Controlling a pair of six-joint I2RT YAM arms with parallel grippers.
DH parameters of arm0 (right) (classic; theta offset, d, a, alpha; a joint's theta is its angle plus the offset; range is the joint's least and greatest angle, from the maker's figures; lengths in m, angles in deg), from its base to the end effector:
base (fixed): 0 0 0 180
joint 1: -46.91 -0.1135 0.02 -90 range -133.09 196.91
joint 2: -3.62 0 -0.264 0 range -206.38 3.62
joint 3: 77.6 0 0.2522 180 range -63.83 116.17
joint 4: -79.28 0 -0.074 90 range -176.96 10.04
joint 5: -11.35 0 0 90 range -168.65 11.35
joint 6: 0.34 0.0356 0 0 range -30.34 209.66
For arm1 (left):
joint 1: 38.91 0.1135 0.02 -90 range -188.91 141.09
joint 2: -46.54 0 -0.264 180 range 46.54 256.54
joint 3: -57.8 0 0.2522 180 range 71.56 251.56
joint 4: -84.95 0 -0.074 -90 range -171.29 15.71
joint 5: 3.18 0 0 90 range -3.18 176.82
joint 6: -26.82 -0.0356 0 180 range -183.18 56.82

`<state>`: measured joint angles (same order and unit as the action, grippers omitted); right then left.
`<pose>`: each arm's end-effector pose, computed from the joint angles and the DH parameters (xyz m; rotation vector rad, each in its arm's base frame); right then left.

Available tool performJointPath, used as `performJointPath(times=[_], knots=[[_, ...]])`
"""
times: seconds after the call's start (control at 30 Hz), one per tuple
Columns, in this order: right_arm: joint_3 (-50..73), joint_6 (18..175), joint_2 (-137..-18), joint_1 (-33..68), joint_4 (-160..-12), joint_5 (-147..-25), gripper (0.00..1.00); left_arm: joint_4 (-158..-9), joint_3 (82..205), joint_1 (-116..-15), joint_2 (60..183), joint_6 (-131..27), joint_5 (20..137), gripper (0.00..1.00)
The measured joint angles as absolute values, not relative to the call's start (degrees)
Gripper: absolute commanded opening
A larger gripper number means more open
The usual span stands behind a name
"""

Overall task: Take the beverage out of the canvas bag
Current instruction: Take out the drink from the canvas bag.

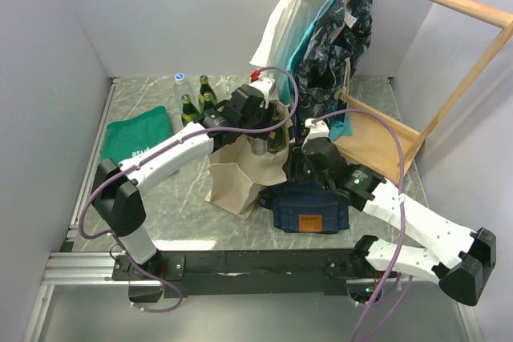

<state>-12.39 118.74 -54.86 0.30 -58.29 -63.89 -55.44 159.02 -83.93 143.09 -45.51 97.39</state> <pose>0.1581 0.1540 0.3048 -0.1912 2.2008 0.4681 0.2809 -0.2718 0.3339 0.4166 2.1603 -0.4222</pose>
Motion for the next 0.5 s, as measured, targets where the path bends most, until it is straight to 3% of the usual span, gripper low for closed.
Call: performJointPath(times=[0.5], knots=[[-10.9, 118.7, -55.7, 0.3, -58.1, -63.6, 0.52, -54.0, 156.8, -83.9, 134.5, -45.5, 98.3, 0.01]])
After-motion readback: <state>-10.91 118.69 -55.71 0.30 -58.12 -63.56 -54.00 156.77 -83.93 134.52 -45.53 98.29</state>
